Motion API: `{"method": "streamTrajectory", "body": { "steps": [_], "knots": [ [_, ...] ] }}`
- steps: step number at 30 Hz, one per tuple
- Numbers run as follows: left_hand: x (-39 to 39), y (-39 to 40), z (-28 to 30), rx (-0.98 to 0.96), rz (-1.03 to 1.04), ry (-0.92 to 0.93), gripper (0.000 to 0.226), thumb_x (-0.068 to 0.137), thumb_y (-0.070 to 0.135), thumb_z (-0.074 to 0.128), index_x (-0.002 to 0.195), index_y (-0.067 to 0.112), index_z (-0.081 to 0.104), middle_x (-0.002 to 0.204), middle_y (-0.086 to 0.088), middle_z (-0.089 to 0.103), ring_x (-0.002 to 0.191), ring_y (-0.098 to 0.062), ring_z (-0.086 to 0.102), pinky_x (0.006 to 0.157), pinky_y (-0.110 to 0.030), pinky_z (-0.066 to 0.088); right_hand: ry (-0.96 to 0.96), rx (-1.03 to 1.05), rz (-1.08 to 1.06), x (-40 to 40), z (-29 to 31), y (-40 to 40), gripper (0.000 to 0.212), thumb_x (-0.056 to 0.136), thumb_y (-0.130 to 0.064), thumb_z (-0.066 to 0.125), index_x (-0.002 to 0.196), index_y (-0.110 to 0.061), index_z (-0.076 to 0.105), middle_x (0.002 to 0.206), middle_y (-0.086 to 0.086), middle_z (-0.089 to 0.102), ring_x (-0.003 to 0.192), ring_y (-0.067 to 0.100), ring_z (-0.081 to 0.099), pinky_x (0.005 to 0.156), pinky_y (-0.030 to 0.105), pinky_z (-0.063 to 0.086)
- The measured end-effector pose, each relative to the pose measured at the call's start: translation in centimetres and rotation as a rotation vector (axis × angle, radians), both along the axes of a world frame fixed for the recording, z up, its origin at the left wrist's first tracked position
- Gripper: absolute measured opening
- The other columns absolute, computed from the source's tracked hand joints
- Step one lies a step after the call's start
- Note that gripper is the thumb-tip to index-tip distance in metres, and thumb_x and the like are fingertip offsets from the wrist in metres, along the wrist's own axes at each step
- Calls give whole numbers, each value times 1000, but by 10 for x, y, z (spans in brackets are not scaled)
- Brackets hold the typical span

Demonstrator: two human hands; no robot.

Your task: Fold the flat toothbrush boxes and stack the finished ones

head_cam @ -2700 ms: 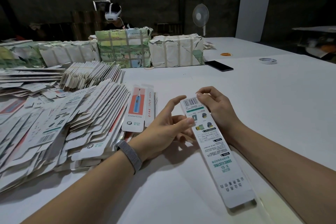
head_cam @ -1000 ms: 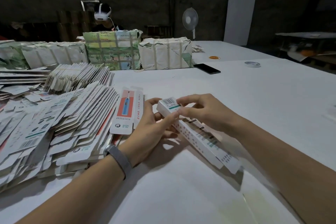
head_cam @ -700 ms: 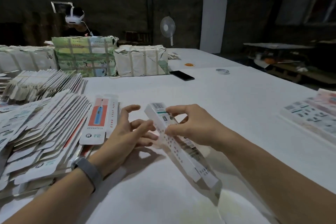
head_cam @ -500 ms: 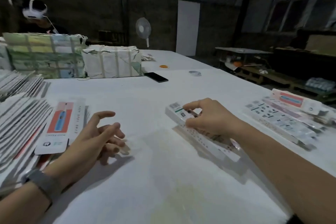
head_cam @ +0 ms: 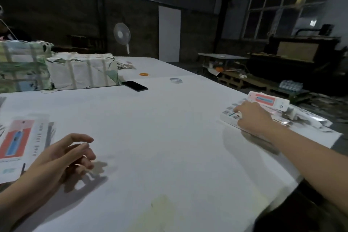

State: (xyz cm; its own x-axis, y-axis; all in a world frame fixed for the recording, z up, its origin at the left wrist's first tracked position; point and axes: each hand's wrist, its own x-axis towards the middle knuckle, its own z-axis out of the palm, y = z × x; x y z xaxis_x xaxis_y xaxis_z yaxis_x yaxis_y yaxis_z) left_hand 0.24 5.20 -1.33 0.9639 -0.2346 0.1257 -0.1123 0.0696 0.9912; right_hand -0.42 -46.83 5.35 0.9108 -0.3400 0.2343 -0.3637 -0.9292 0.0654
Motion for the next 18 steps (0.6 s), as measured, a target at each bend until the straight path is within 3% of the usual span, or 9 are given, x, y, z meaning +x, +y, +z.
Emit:
{"method": "streamTrajectory", "body": {
  "steps": [6, 10, 14, 16, 18],
  "knots": [
    [-7, -5, 5, 4, -20, 17, 31, 77, 39, 69, 101, 19, 72, 84, -20, 64, 65, -26, 60, 48, -24, 40, -75, 168, 224, 20, -2, 86, 32, 90, -31, 59, 122, -33, 61, 128, -6, 52, 122, 21, 48, 92, 37, 46],
    [-16, -14, 13, 2, 23, 16, 12, 84, 23, 65, 91, 18, 74, 80, -20, 63, 66, -26, 61, 43, -23, 45, -69, 377, 485, 22, -8, 185, 28, 90, -34, 59, 117, -33, 64, 113, -11, 55, 106, 14, 54, 91, 34, 46],
    [-22, -17, 13, 75, 153, -65, 24, 97, 3, 60, 83, 20, 71, 70, -13, 63, 56, -23, 58, 46, -24, 41, -45, 589, 707, 26, -19, 287, 25, 88, -33, 60, 113, -33, 66, 106, -12, 58, 92, 11, 53, 89, 34, 48],
    [-21, -23, 14, 212, 260, -180, 25, 97, 2, 60, 83, 20, 69, 64, -6, 66, 52, -17, 59, 46, -23, 44, -74, 663, 775, 26, -22, 321, 25, 87, -32, 60, 111, -32, 67, 104, -12, 60, 90, 11, 54, 89, 34, 49],
    [-19, -21, 12, 433, 416, -358, 21, 94, 4, 62, 86, 23, 66, 64, -3, 66, 56, -15, 63, 55, -26, 52, -123, 728, 824, 27, -30, 347, 24, 87, -29, 60, 110, -30, 69, 102, -11, 63, 90, 11, 56, 89, 34, 50]
  ]
}}
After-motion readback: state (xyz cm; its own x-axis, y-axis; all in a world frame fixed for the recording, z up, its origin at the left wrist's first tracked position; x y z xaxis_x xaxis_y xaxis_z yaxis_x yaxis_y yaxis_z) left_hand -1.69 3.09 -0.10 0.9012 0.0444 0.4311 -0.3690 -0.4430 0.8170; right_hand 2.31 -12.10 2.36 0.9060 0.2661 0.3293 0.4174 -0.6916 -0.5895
